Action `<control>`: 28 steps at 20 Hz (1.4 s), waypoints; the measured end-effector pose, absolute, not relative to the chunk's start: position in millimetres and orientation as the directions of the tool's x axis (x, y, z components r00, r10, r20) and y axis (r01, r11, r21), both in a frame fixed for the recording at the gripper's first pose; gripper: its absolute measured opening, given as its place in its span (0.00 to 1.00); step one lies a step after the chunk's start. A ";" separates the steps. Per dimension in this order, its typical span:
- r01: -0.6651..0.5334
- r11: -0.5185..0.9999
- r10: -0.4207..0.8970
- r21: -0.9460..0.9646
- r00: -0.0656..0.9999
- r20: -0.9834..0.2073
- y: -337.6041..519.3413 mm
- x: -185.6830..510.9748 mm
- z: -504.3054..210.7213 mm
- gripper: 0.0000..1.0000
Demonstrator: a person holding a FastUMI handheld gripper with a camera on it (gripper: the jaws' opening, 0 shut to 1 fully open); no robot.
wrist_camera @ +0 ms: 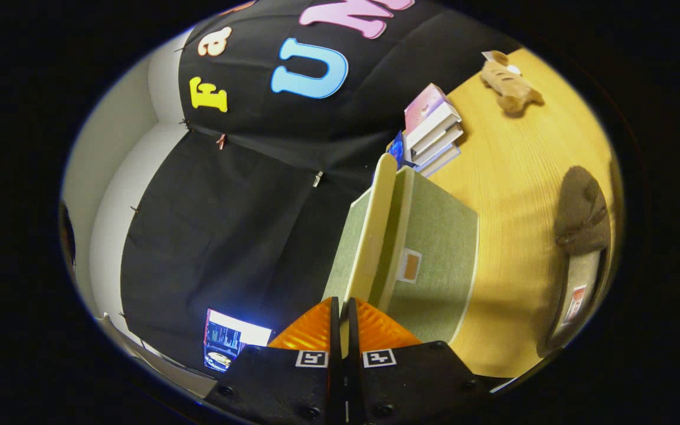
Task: Open the storage box then place both shoes into the box .Put the left shoe in first, then the right shoe, with the right side of both shoes facing outward in a uniform manner.
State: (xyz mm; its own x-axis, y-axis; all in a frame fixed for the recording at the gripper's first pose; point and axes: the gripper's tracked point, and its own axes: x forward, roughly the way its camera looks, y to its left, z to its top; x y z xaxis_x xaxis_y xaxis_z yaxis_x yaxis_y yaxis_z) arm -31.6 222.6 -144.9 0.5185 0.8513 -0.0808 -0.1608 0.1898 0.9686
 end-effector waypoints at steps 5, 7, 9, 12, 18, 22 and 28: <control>-0.245 0.194 0.850 0.950 0.525 -0.038 233.2 -12.3 -82.3 0.07; -0.285 0.184 0.858 0.941 0.513 -0.012 246.3 -4.3 -58.6 0.07; -0.327 0.180 0.868 0.928 0.496 0.007 263.0 5.5 -39.2 0.07; -0.355 0.164 0.886 0.920 0.463 0.021 292.0 18.2 -24.0 0.07; -0.417 0.125 0.916 0.900 0.397 0.057 354.4 34.2 9.9 0.07; -0.433 0.093 0.940 0.896 0.334 0.064 404.3 36.0 20.0 0.07; -0.424 0.106 0.964 0.899 0.267 0.012 465.7 31.6 6.8 0.07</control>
State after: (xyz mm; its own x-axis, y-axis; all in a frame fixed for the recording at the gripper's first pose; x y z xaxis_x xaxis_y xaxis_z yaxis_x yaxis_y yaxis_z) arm 31.6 465.7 6.8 0.2671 0.9636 0.0119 -0.4244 0.1065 0.8992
